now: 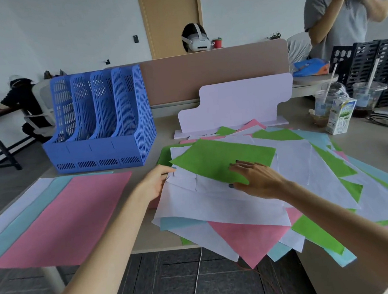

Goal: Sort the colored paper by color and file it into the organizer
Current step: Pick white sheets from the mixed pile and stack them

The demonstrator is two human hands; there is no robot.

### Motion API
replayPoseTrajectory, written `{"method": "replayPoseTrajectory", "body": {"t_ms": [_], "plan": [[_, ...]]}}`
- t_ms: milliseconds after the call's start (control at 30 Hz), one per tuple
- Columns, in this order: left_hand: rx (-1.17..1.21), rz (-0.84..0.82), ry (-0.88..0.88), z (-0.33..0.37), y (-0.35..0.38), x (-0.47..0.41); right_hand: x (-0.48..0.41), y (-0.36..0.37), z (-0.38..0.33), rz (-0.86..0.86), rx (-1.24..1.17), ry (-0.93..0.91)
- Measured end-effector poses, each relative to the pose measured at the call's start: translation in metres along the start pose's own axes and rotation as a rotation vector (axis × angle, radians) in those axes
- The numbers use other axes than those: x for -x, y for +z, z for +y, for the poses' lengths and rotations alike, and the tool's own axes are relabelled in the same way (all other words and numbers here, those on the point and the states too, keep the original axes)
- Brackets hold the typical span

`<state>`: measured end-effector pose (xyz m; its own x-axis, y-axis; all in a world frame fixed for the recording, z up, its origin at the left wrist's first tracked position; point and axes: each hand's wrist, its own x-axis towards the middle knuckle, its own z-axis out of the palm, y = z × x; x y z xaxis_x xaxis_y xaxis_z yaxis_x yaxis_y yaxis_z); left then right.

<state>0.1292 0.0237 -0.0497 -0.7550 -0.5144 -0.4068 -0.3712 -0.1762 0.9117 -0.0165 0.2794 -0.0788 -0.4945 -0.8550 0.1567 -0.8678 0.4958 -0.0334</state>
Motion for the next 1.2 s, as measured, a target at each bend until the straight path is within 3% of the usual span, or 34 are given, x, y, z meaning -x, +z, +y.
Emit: {"method": "replayPoseTrajectory", "body": {"t_ms": [200, 400, 533, 633, 933, 1200], "plan": [[-0.136, -0.109, -0.101, 0.021, 0.014, -0.009, -0.015, 0.015, 0.017, -0.064, -0.063, 0.098], [-0.369, -0.058, -0.134, 0.022, 0.029, -0.058, -0.023, 0.021, 0.024, 0.086, -0.055, 0.109], [-0.476, 0.091, -0.062, 0.023, 0.049, -0.044, -0.026, 0.024, 0.030, 0.143, -0.118, 0.122], [-0.436, 0.158, -0.002, 0.018, 0.057, -0.050, -0.026, 0.024, 0.032, 0.193, -0.177, 0.154], [-0.353, 0.155, 0.081, 0.006, 0.071, -0.043, -0.018, 0.025, 0.036, 0.215, -0.191, 0.145], [-0.320, 0.195, 0.280, 0.020, 0.051, -0.032, -0.014, 0.020, 0.034, 0.060, -0.174, 0.274]]}}
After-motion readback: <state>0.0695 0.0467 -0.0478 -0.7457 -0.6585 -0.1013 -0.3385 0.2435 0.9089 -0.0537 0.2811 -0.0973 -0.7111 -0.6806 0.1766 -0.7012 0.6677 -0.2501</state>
